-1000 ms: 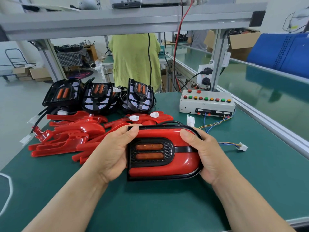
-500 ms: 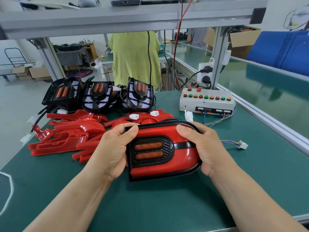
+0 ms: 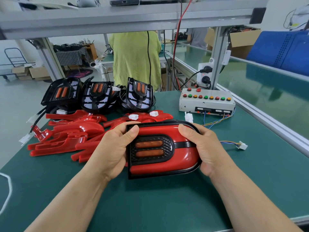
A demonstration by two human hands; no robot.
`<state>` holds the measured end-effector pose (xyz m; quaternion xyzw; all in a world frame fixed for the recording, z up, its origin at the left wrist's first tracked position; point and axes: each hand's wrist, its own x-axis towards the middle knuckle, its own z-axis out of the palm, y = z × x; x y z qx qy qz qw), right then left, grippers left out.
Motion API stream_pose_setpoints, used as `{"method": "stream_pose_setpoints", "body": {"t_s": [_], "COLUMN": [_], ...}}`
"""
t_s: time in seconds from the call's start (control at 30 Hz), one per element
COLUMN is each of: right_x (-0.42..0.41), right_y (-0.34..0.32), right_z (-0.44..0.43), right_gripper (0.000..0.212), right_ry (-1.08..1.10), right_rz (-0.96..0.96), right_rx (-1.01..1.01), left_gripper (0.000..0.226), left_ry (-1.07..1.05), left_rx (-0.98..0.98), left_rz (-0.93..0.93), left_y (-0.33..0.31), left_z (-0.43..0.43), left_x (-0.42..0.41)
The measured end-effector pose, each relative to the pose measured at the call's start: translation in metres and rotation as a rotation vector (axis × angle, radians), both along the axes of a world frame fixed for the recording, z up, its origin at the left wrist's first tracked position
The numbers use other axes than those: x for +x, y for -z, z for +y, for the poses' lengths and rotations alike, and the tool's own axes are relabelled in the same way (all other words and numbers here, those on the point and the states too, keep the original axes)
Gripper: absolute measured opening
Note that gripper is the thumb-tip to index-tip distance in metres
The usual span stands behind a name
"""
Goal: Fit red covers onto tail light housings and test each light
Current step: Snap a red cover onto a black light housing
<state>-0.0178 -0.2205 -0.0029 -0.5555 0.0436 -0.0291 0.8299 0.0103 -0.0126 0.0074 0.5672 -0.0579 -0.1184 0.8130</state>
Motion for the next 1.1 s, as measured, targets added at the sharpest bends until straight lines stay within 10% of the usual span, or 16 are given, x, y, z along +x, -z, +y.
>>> {"method": "stream_pose_setpoints", "body": {"t_s": [0.8,1.1], "right_x": [0.0,0.005], "right_y": [0.005,0.011], "right_z": [-0.007,-0.009], "right_gripper": [0.04,0.04], "right_ry": [-0.158,-0.136], "right_rz": [-0.141,-0.095], "right_rx": [0.022,0.083], "left_gripper": [0.033,0.03], "left_ry": [0.012,-0.182], "left_rx": [-0.075,0.217], "left_rz": [-0.011,-0.164], "left_y": [0.007,0.013], "left_z": [0.0,-0.014], "left_x": [-0.002,-0.001]}}
